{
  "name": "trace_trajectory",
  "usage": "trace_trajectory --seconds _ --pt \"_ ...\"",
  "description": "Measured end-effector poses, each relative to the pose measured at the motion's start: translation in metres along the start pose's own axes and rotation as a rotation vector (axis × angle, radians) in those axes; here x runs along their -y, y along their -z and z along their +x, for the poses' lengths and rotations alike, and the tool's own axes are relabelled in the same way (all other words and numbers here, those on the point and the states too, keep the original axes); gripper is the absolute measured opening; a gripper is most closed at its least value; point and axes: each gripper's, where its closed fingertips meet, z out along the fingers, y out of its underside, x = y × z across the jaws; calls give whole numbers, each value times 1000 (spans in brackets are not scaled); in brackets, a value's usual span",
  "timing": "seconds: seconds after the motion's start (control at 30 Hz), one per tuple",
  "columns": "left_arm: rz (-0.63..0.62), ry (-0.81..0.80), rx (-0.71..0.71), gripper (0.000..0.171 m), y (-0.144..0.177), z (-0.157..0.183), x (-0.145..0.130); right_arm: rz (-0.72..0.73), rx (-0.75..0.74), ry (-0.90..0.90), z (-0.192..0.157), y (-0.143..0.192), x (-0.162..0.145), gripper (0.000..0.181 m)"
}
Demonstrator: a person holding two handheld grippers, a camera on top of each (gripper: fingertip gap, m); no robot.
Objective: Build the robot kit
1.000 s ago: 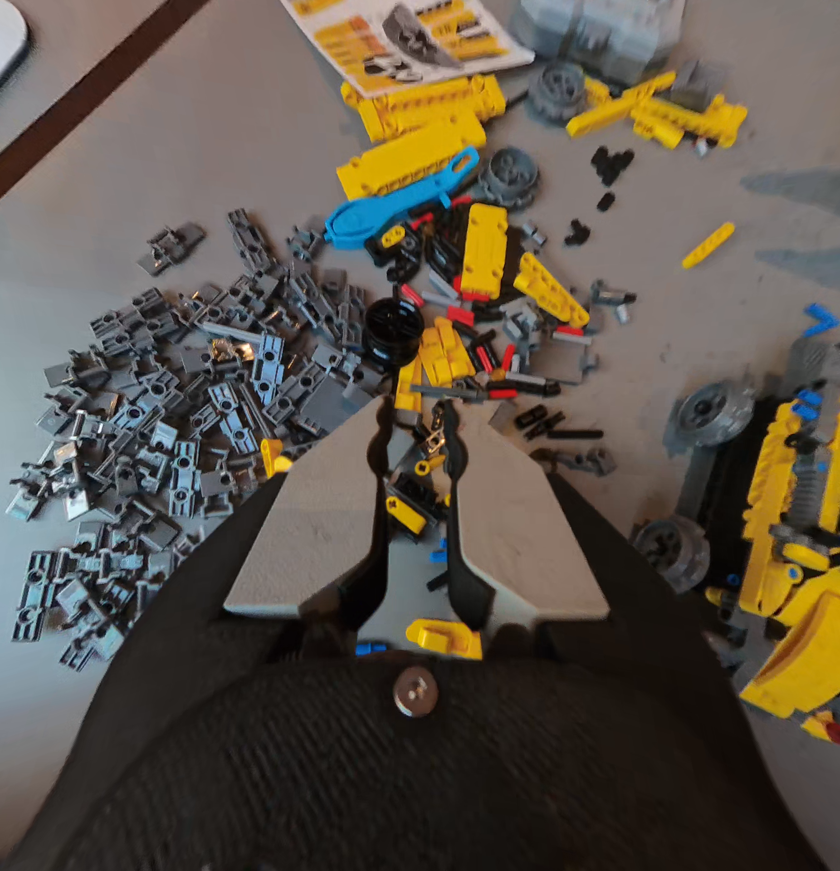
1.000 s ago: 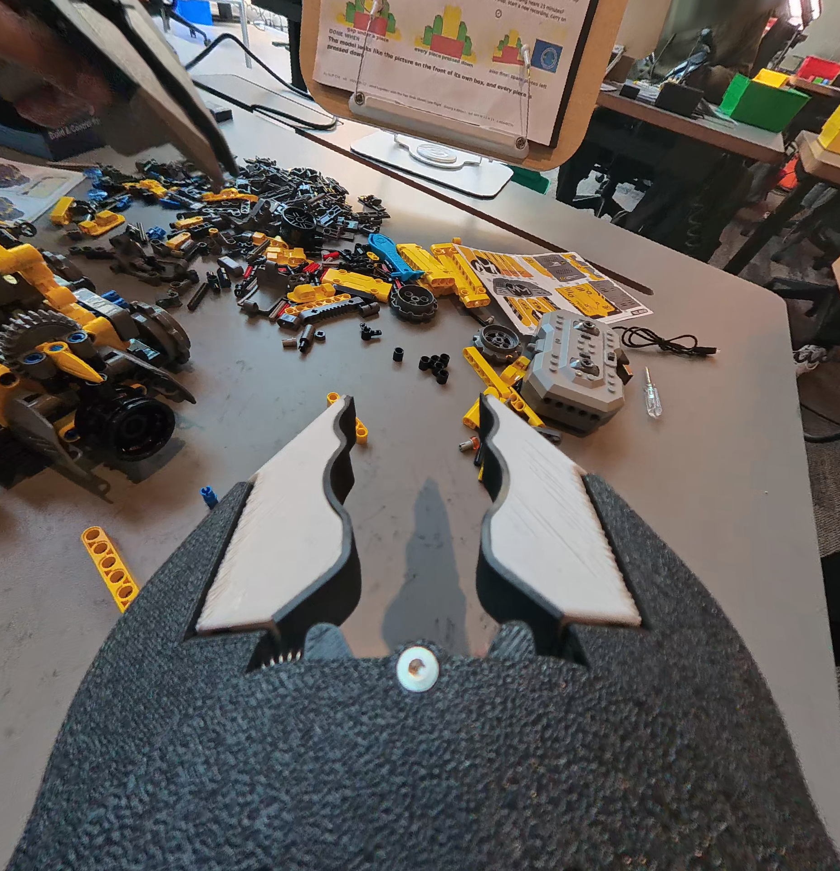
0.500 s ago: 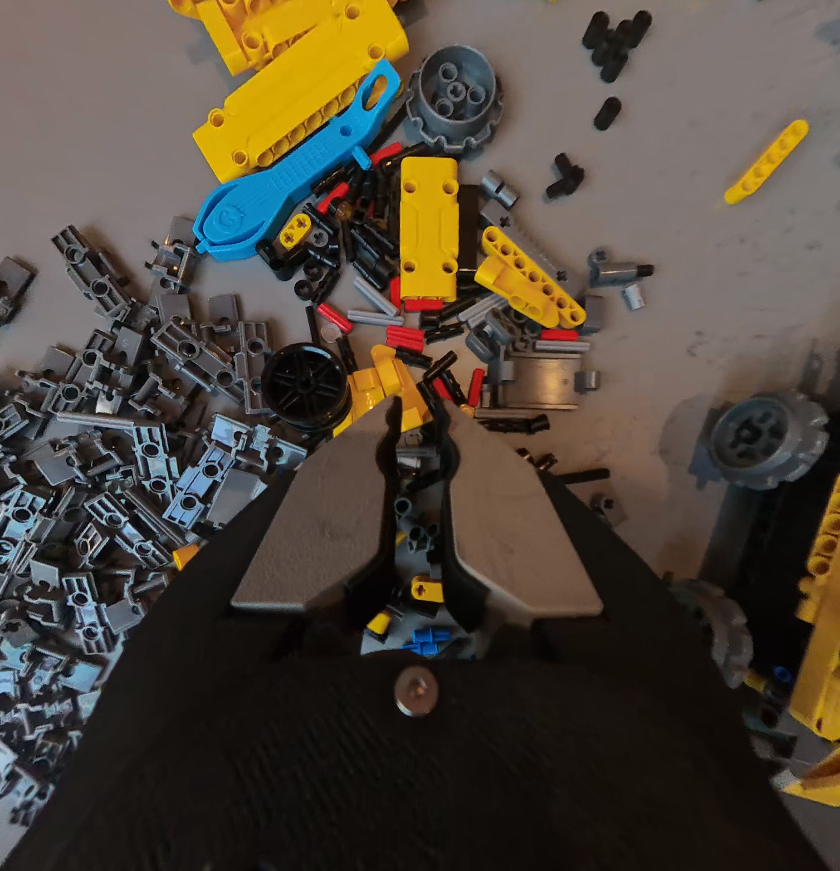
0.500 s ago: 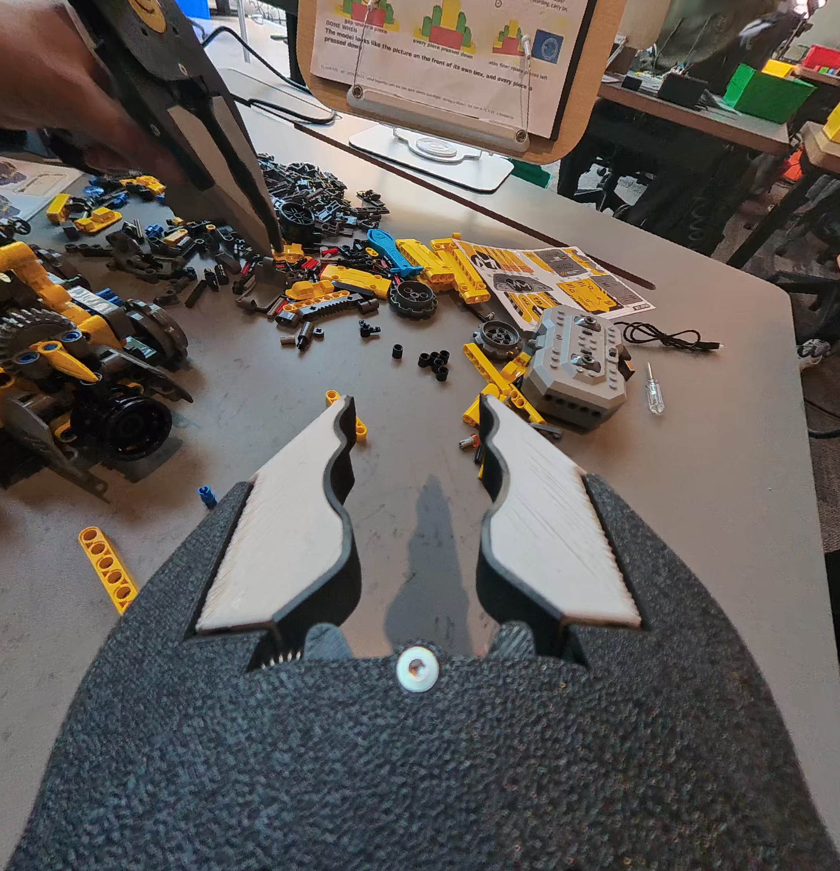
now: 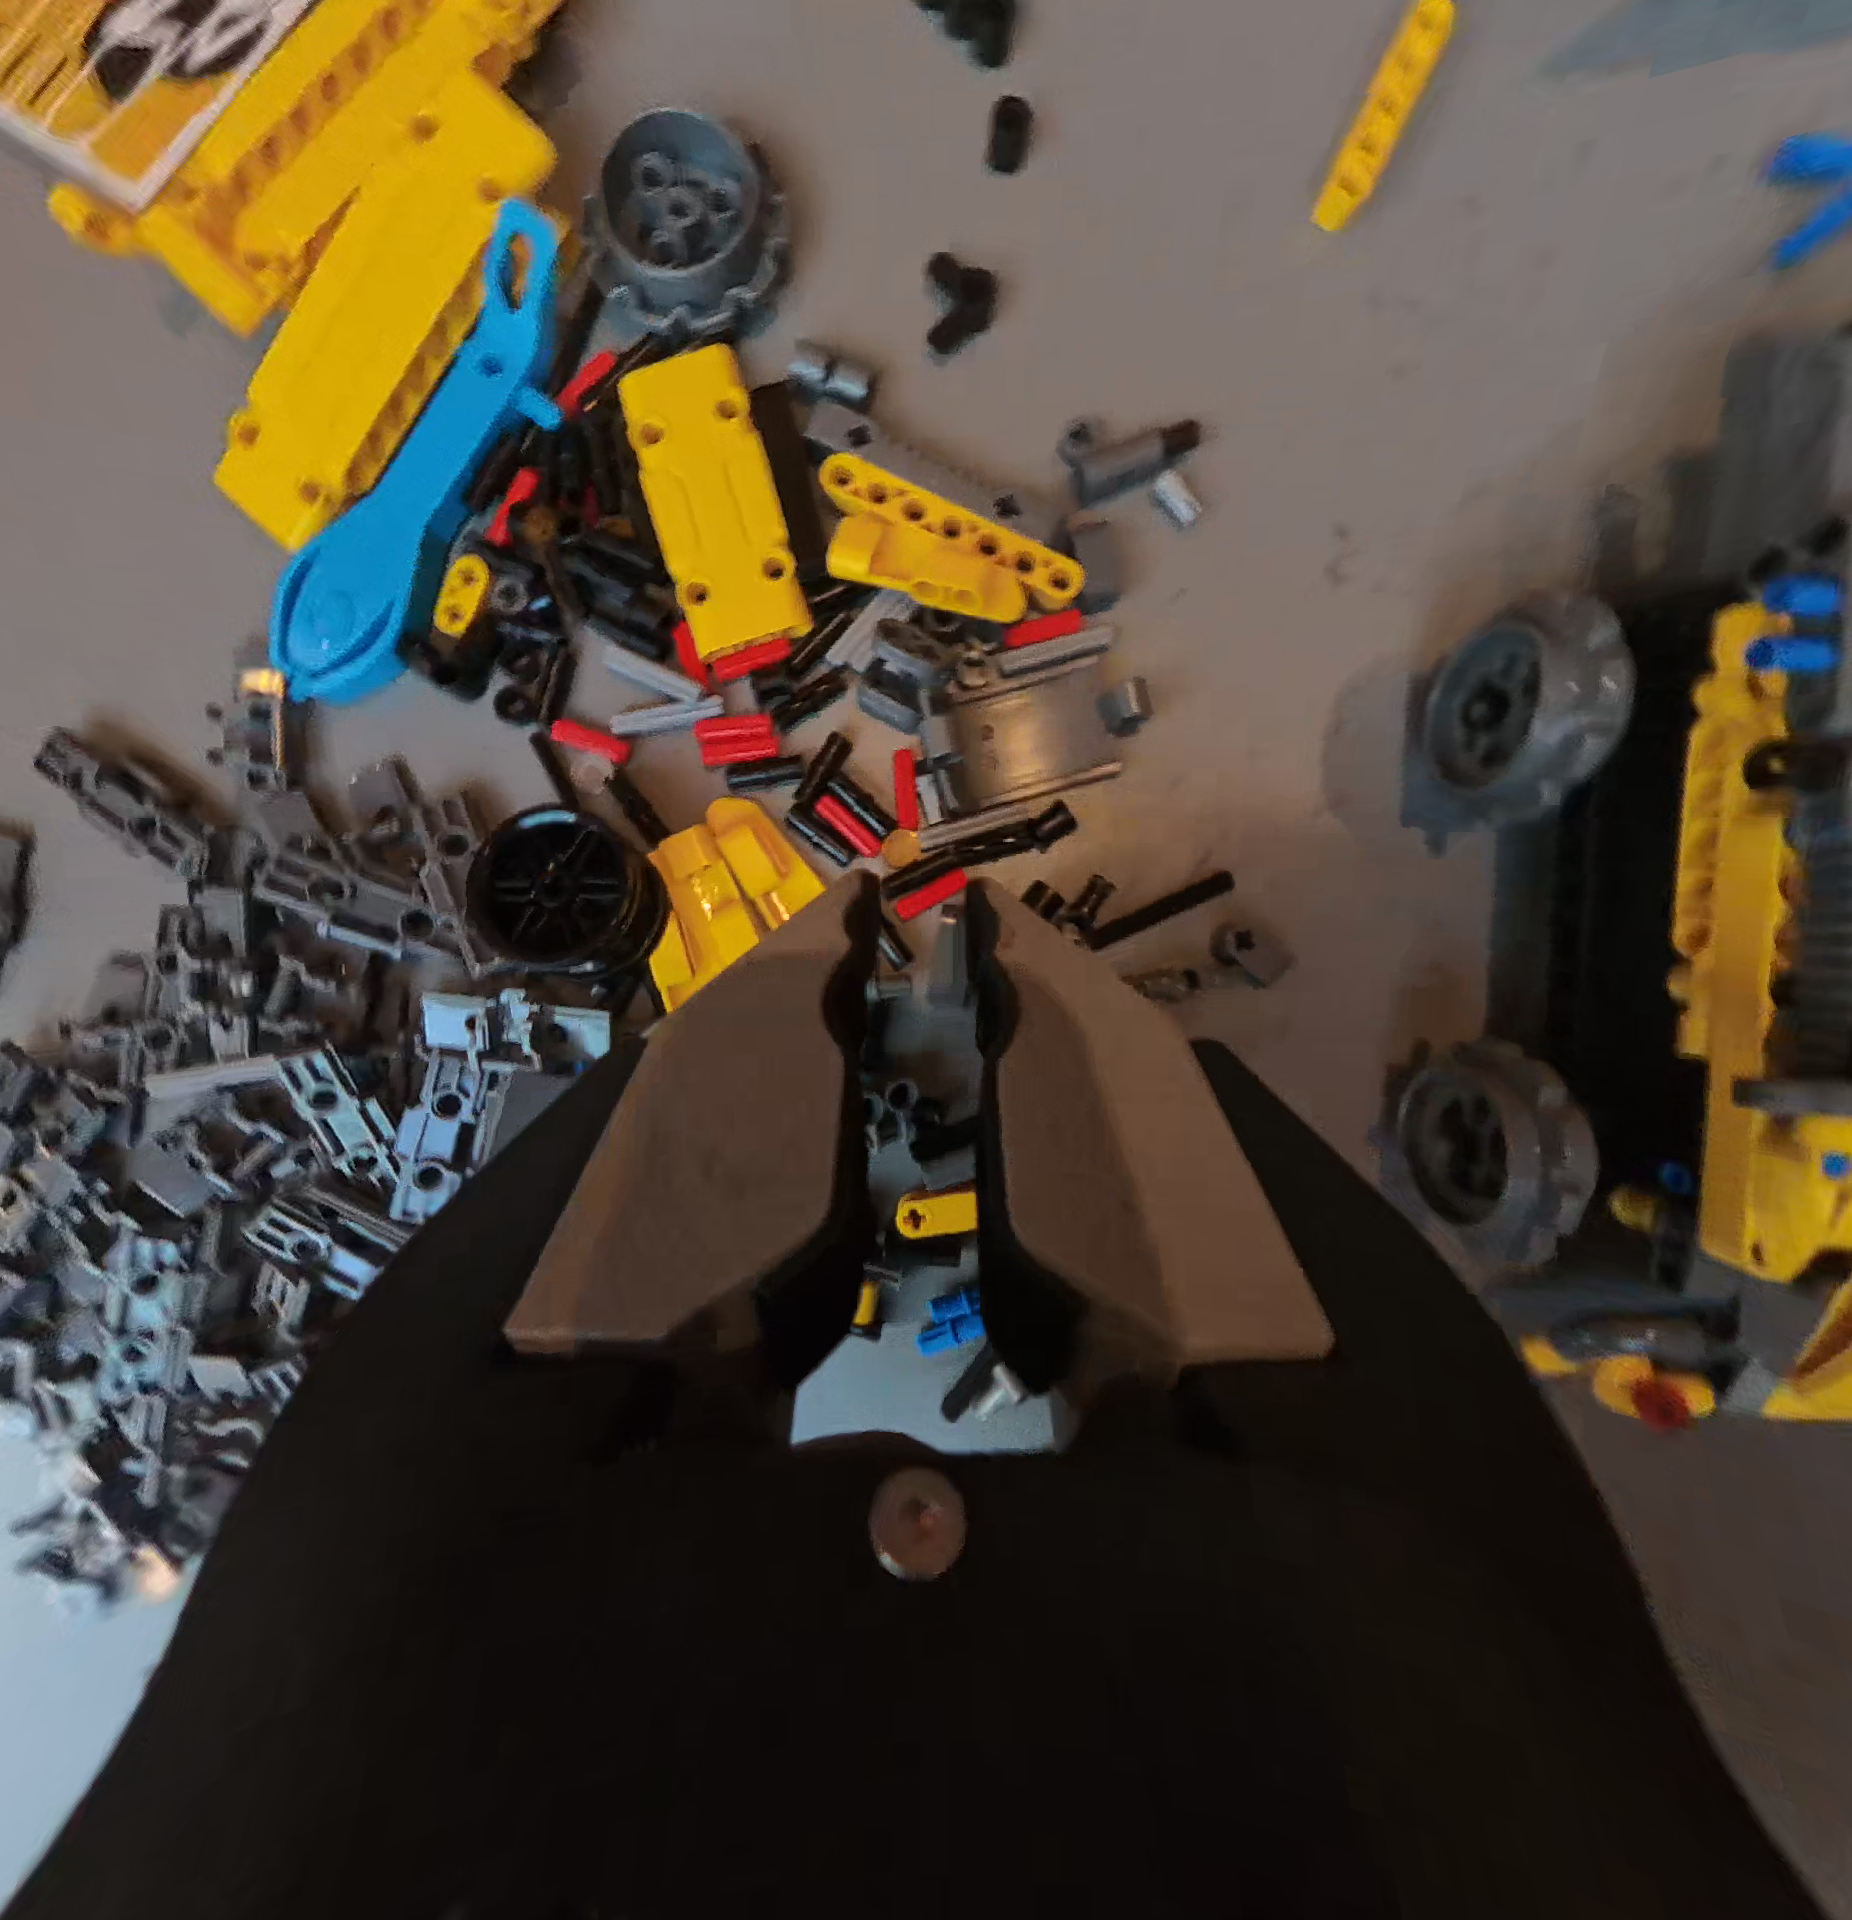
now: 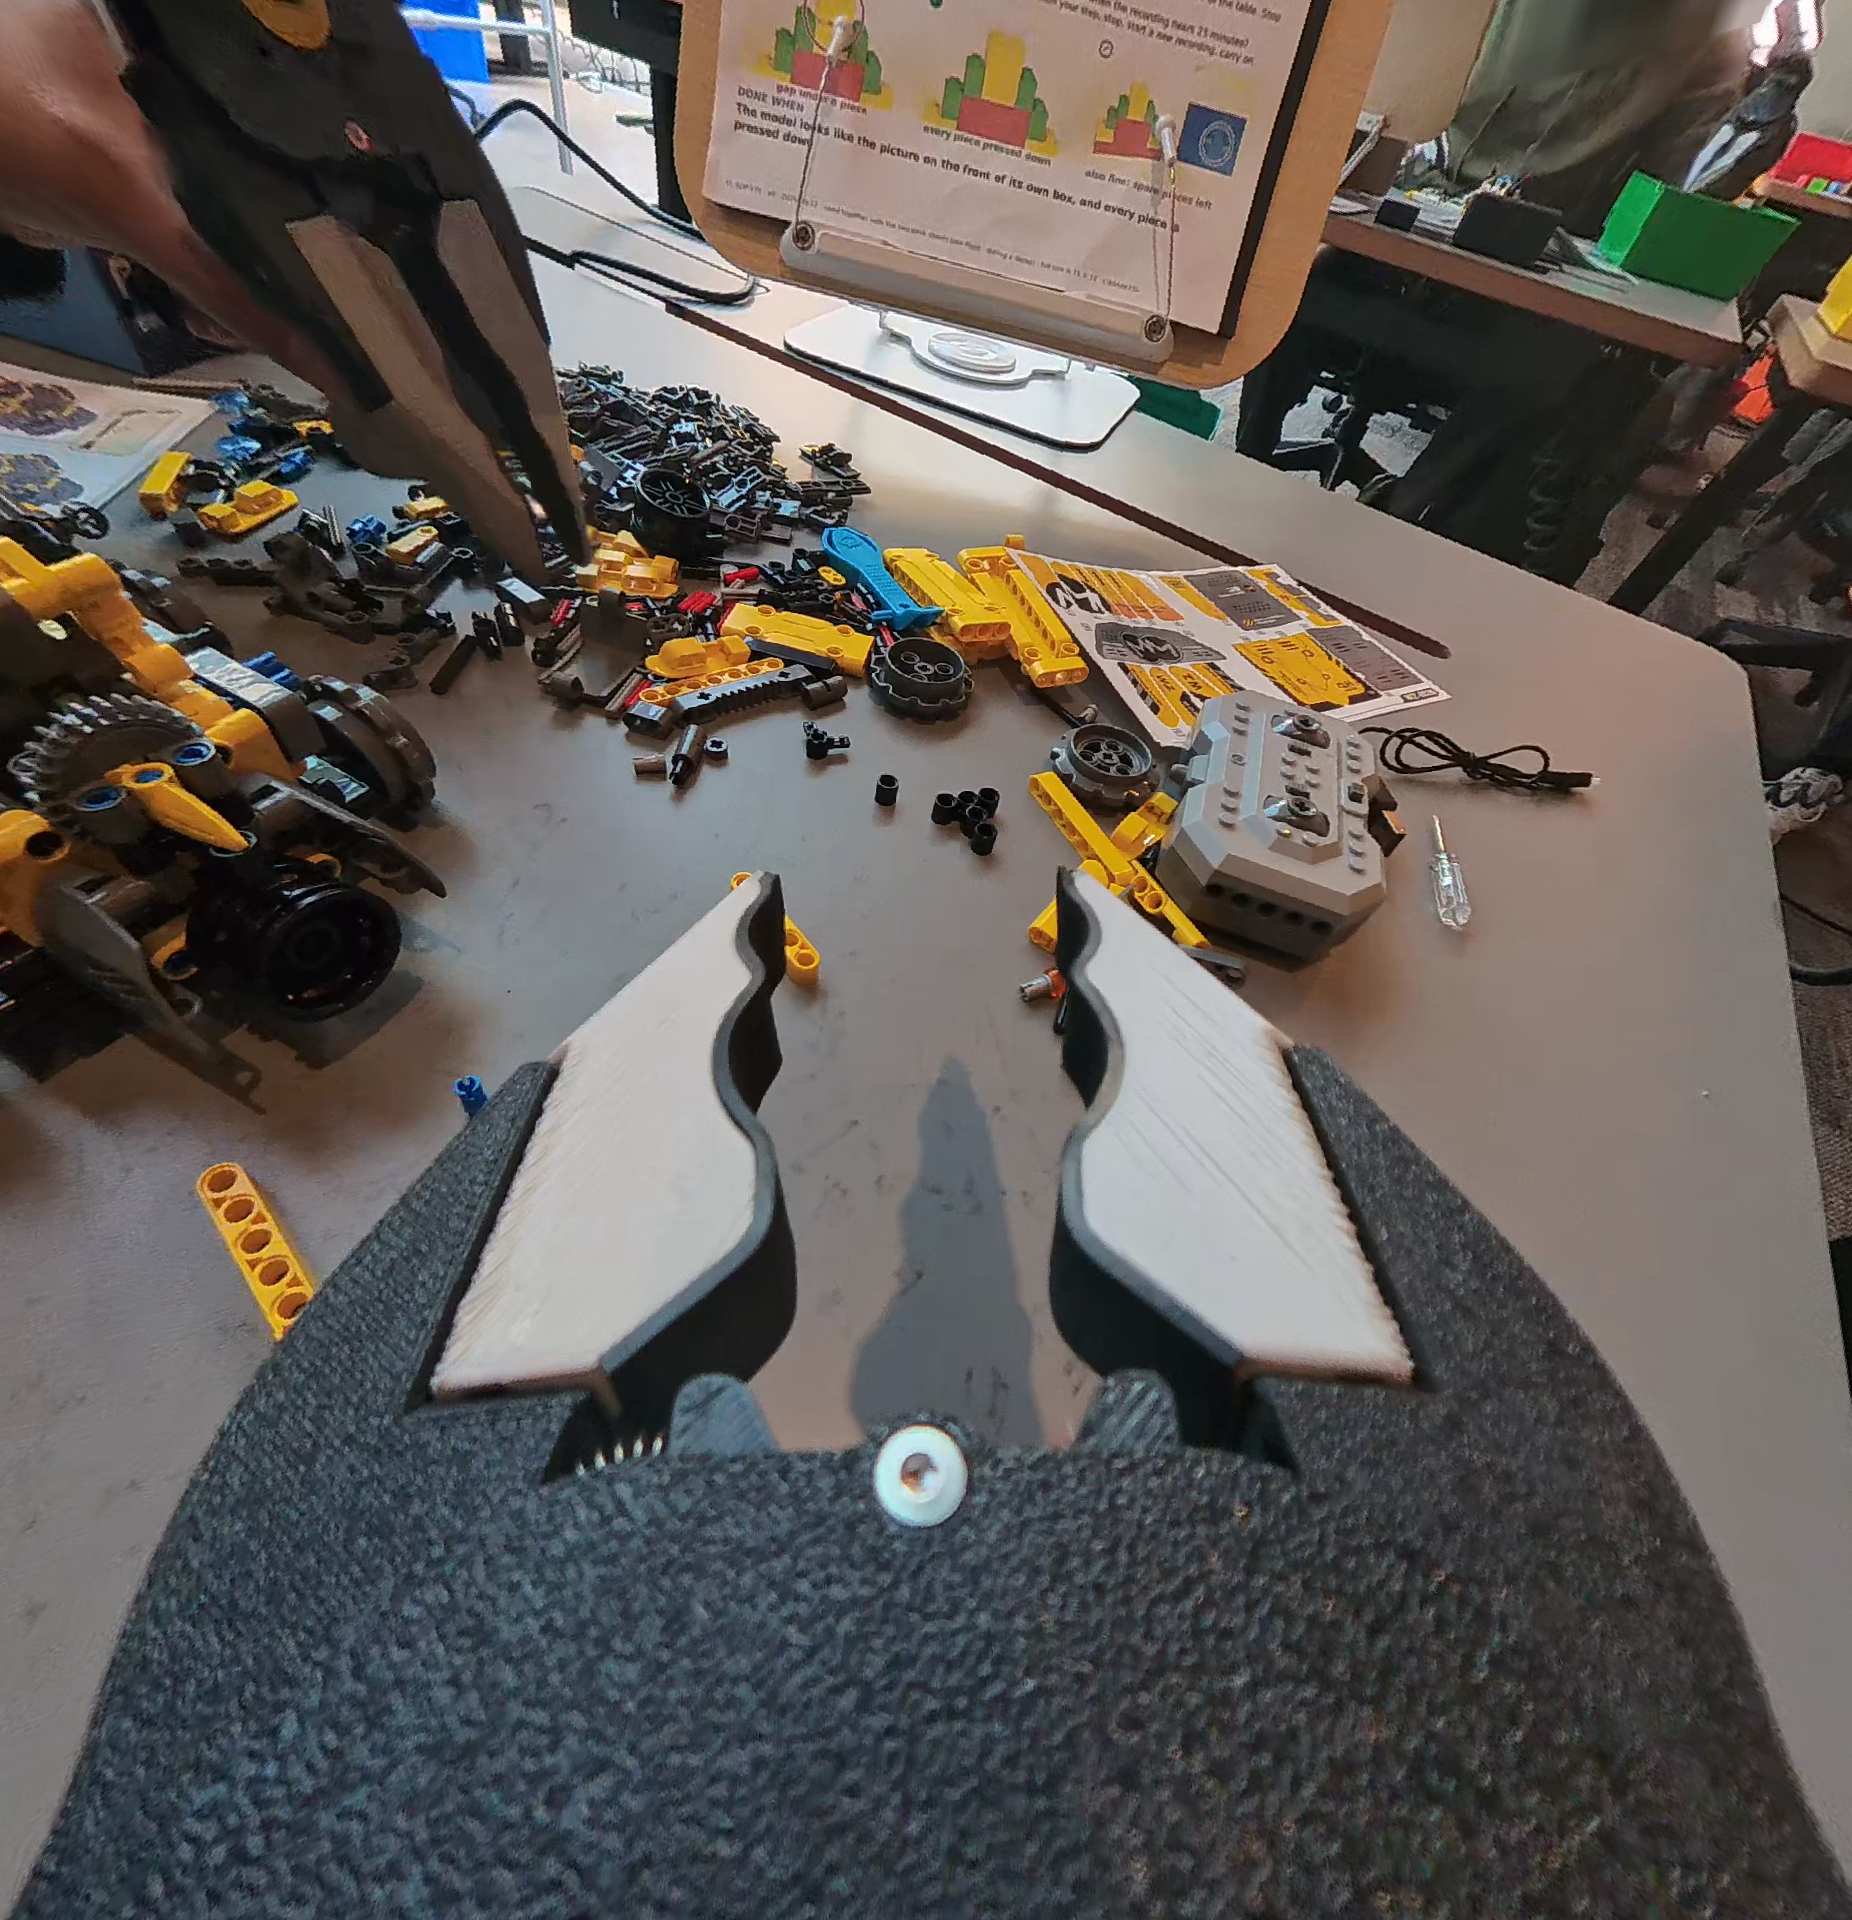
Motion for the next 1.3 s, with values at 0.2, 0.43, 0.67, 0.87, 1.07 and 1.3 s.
trace_trajectory --seconds 0.2,0.43,0.67,0.87,1.07,1.3 --pt "-72 -360 66 10 10 -14 13 3 5 5 -2 0 1 52" --pt "-170 -457 -68 13 -6 -1 4 19 12 -6 -1 2 3 52" --pt "-230 -496 -75 7 -12 3 -11 26 23 -9 -3 2 4 52" --pt "-230 -470 -123 11 -7 8 -12 27 23 -9 -3 3 4 52" --pt "-228 -442 -109 10 -6 -1 -9 23 25 -4 -4 2 3 52" --pt "-253 -433 -133 9 -10 -2 -11 21 31 -2 -5 1 3 52"
